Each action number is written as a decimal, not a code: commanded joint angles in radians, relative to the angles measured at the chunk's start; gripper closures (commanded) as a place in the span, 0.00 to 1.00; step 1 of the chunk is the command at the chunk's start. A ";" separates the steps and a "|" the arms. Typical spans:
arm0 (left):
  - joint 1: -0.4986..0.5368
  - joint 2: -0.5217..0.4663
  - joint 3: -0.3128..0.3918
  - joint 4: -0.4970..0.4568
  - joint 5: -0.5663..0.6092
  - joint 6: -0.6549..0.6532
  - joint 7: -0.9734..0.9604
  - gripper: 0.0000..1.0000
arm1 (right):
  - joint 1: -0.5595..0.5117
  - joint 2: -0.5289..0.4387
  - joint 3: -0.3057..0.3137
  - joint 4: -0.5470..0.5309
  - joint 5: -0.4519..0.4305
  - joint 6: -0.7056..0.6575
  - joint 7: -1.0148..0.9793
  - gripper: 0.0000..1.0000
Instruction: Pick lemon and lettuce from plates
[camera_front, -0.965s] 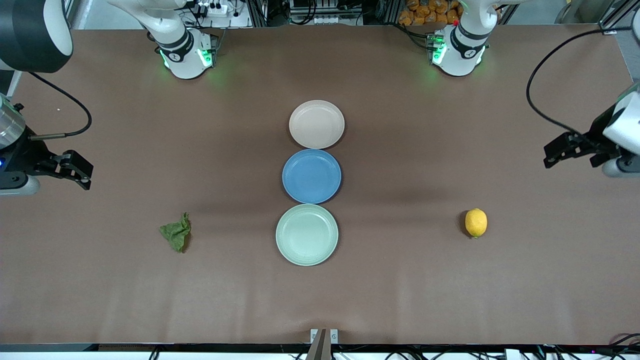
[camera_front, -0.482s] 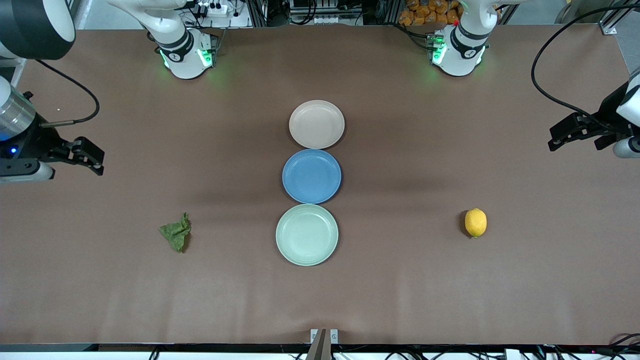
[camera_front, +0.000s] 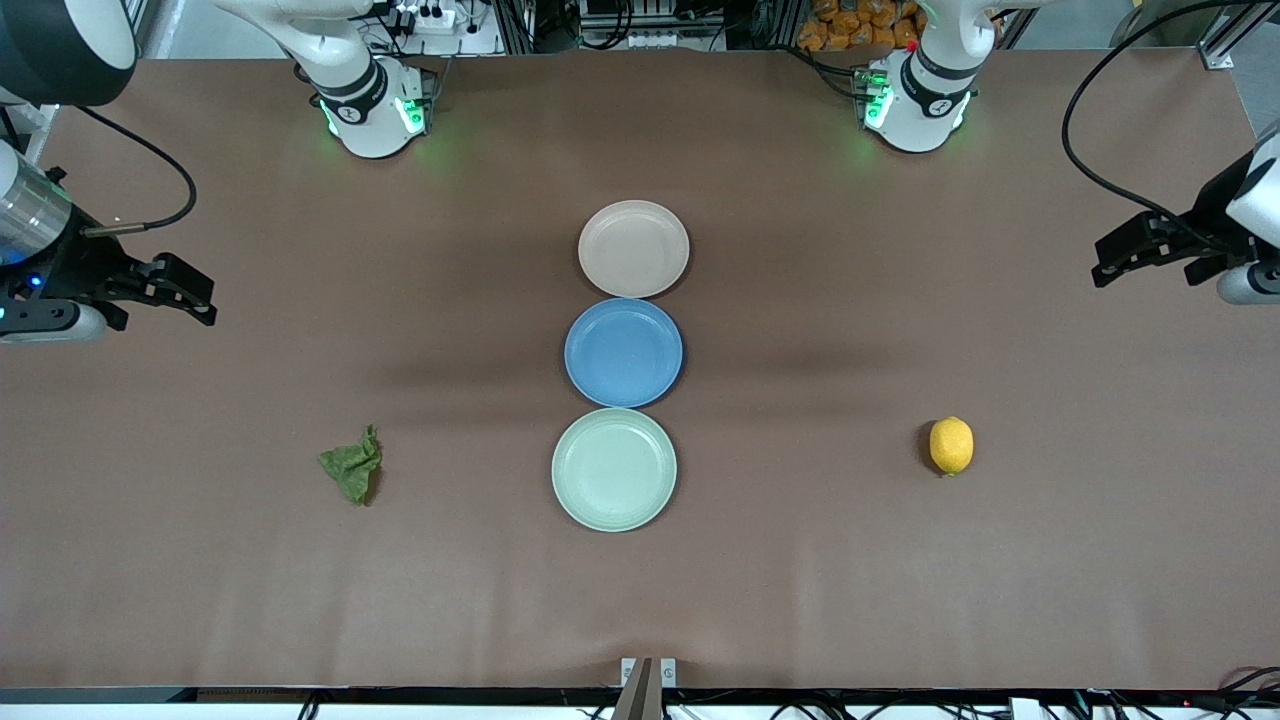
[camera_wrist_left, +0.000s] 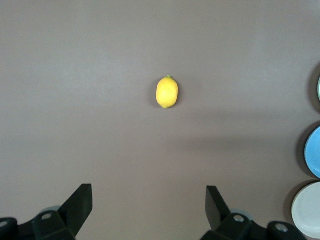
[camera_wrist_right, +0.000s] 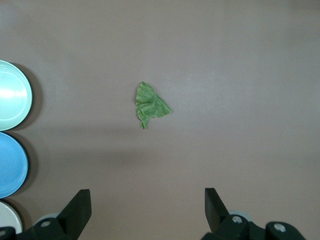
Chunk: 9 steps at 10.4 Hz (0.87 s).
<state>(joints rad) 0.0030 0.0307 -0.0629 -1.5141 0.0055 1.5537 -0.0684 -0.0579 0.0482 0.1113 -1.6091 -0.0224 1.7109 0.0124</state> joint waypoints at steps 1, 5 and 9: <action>0.014 -0.011 -0.008 0.021 -0.010 -0.037 0.016 0.00 | -0.005 -0.050 -0.002 -0.070 0.019 0.003 0.003 0.00; 0.011 -0.008 -0.015 0.022 -0.016 -0.037 0.018 0.00 | -0.005 -0.050 -0.002 -0.068 0.019 -0.031 0.003 0.00; 0.011 -0.005 -0.015 0.023 -0.015 -0.030 0.018 0.00 | -0.005 -0.050 -0.007 -0.069 0.022 -0.022 -0.003 0.00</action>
<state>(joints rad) 0.0042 0.0265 -0.0710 -1.5020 0.0055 1.5348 -0.0684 -0.0579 0.0322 0.1087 -1.6451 -0.0201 1.6826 0.0124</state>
